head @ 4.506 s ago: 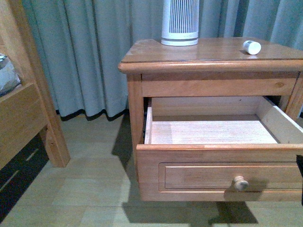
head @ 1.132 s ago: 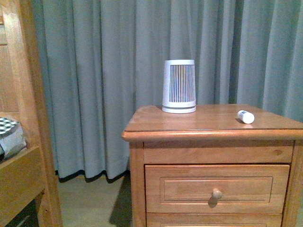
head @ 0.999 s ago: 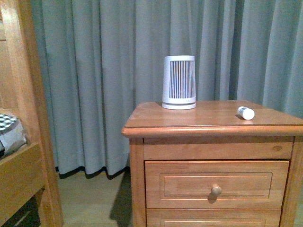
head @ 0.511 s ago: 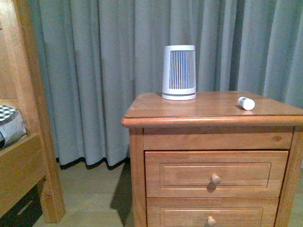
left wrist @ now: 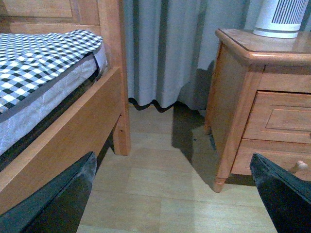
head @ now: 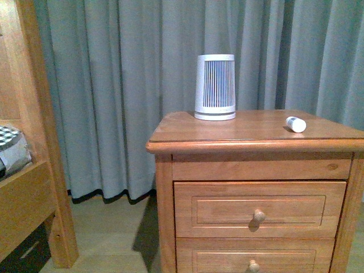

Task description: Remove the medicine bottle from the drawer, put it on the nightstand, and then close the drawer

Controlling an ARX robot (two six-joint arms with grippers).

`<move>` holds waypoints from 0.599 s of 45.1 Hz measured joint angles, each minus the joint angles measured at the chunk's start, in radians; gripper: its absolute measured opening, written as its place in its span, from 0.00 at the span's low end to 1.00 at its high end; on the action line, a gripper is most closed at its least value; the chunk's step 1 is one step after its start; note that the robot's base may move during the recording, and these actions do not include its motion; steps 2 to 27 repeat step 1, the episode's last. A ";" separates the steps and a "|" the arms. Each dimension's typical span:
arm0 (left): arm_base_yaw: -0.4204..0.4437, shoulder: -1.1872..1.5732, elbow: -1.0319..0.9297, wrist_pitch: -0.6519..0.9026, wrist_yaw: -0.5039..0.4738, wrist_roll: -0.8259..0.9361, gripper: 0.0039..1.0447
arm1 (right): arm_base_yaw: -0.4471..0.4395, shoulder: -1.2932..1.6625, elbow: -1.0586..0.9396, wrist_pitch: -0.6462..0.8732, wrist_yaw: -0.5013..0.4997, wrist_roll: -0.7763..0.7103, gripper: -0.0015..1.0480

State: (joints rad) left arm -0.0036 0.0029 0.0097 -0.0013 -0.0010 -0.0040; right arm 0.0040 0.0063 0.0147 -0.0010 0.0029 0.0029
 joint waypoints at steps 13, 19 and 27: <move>0.000 0.000 0.000 0.000 0.000 0.000 0.94 | 0.000 0.000 0.000 0.000 0.000 0.000 0.93; 0.000 0.000 0.000 0.000 0.000 0.000 0.94 | 0.000 0.000 0.000 0.000 0.000 0.000 0.93; 0.000 0.000 0.000 0.000 0.000 0.000 0.94 | 0.000 0.000 0.000 0.000 0.000 0.000 0.93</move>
